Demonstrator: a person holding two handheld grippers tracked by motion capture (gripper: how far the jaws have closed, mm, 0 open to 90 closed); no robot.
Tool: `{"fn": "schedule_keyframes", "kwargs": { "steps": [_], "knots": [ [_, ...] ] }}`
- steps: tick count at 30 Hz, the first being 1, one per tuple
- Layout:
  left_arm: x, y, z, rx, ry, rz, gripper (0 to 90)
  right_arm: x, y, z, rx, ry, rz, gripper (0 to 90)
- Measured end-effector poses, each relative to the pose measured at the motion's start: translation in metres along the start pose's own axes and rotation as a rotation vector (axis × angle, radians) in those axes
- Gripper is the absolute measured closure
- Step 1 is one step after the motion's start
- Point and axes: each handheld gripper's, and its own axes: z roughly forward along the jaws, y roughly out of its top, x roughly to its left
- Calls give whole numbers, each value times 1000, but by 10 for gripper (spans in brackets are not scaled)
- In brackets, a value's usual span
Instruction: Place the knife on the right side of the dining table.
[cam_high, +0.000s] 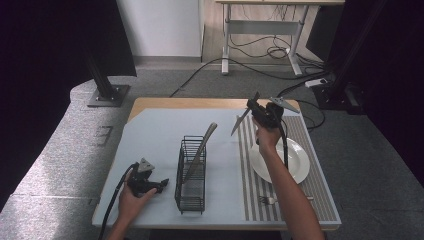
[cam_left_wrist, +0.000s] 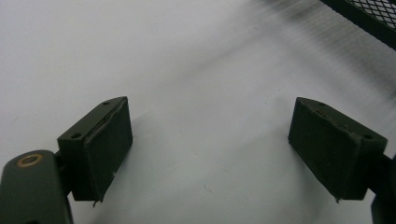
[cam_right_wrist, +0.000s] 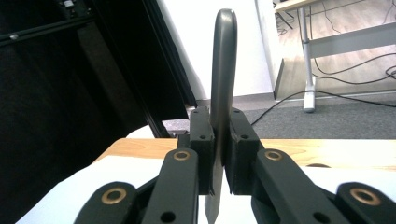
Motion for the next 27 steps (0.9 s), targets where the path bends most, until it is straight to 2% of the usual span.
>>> {"fn": "schedule_keyframes", "kwargs": {
  "steps": [5, 8, 18, 27],
  "knots": [
    [0, 0, 0, 0, 0, 0, 130, -8, 1, 6, -8, -18, 3, 832],
    [0, 0, 0, 0, 0, 0, 130, -14, 1, 7, -12, -46, -12, 832],
    [0, 0, 0, 0, 0, 0, 130, -36, 5, 6, -35, -95, 12, 832],
    [0, 0, 0, 0, 0, 0, 130, -51, 3, 11, -31, -135, 16, 832]
  ]
}}
